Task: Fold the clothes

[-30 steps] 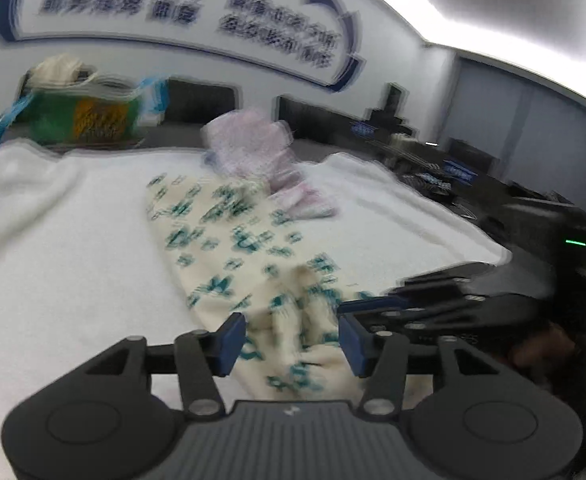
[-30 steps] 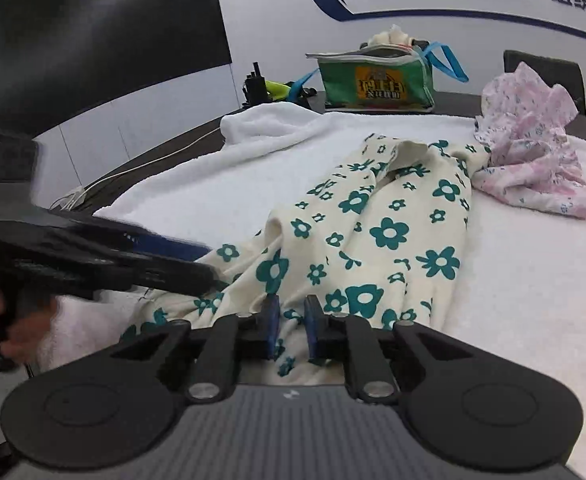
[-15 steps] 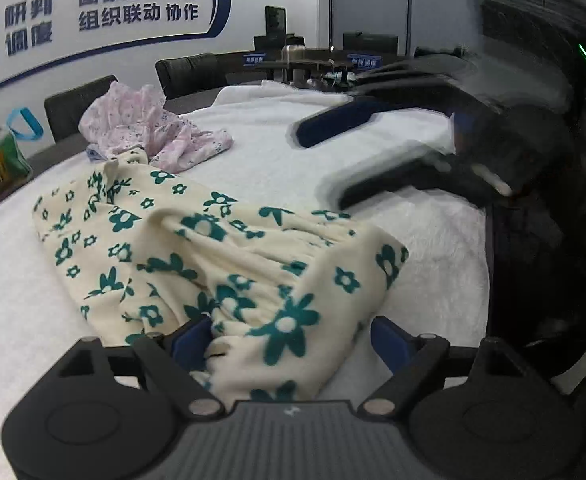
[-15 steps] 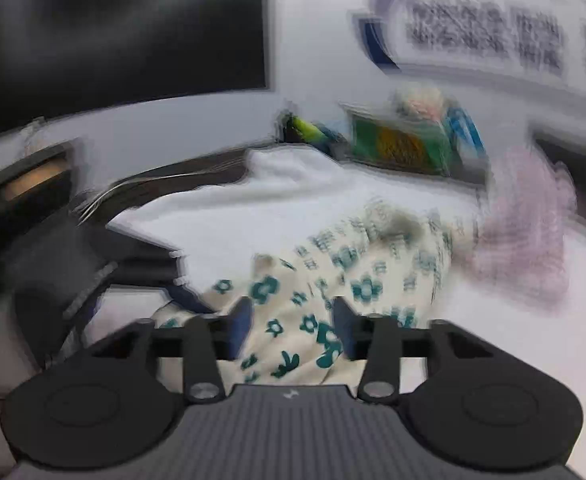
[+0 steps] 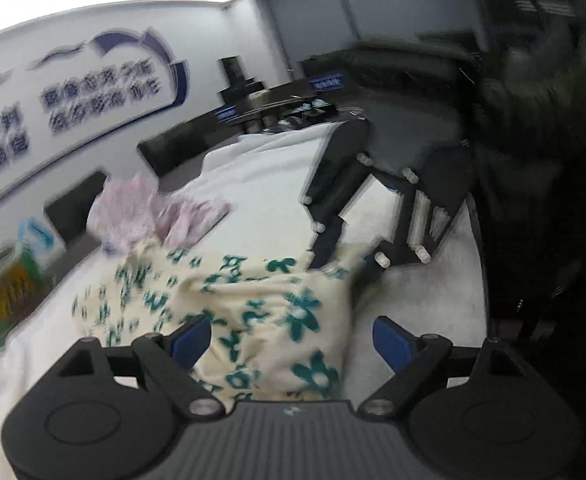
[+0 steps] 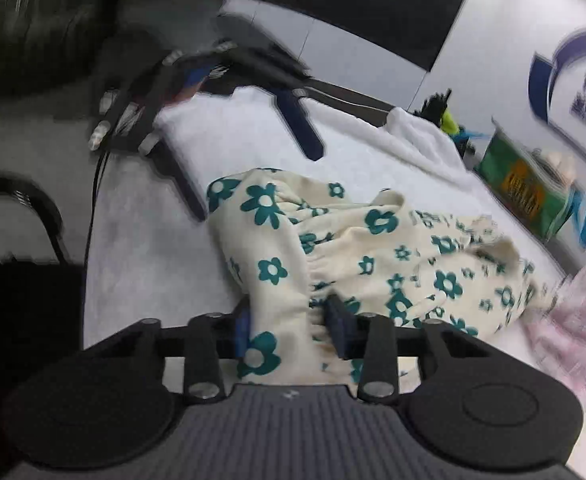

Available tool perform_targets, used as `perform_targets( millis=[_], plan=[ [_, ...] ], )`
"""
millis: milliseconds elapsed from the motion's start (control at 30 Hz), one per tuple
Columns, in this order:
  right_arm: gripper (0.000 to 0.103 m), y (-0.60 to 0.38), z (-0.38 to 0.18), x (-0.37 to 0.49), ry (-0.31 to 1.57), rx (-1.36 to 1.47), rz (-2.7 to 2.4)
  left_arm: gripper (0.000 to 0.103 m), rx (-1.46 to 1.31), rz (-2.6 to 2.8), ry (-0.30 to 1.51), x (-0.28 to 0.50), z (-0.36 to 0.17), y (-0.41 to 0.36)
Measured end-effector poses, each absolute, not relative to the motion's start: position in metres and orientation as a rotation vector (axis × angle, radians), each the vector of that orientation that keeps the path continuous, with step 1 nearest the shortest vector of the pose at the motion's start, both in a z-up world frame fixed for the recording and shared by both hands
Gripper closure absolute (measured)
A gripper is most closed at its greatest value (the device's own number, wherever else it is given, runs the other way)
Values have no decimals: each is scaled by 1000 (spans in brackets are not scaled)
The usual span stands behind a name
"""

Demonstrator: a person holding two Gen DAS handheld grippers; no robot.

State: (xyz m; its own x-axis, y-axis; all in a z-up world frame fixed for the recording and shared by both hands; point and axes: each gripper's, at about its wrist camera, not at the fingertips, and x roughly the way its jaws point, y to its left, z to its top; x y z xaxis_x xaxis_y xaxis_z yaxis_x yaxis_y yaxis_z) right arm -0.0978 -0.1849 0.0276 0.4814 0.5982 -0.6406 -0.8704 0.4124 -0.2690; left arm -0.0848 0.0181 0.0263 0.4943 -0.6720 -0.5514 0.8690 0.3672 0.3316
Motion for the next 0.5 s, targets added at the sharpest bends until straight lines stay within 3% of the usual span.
perform_targets(
  millis=[67, 133, 233, 300, 333, 367, 433, 500],
  plan=[
    [78, -191, 31, -94, 499, -621, 975, 58, 727, -1036, 348, -86, 19, 8],
    [82, -193, 34, -98, 499, -647, 973, 70, 773, -1042, 378, -80, 14, 9],
    [82, -191, 35, -109, 474, -670, 942, 66, 725, -1066, 384, -73, 22, 21],
    [62, -187, 34, -120, 430, -681, 909, 50, 691, -1069, 372, -71, 26, 29],
    [42, -184, 33, -126, 383, -706, 891, 38, 680, -1069, 363, -71, 26, 31],
    [37, -180, 29, -133, 325, -745, 877, 33, 671, -1068, 354, -71, 27, 34],
    [38, -171, 21, -134, 296, -781, 890, 30, 674, -1068, 334, -73, 27, 36],
    [54, -166, 19, -122, 338, -756, 926, 24, 705, -1061, 278, -80, 27, 36]
  ],
)
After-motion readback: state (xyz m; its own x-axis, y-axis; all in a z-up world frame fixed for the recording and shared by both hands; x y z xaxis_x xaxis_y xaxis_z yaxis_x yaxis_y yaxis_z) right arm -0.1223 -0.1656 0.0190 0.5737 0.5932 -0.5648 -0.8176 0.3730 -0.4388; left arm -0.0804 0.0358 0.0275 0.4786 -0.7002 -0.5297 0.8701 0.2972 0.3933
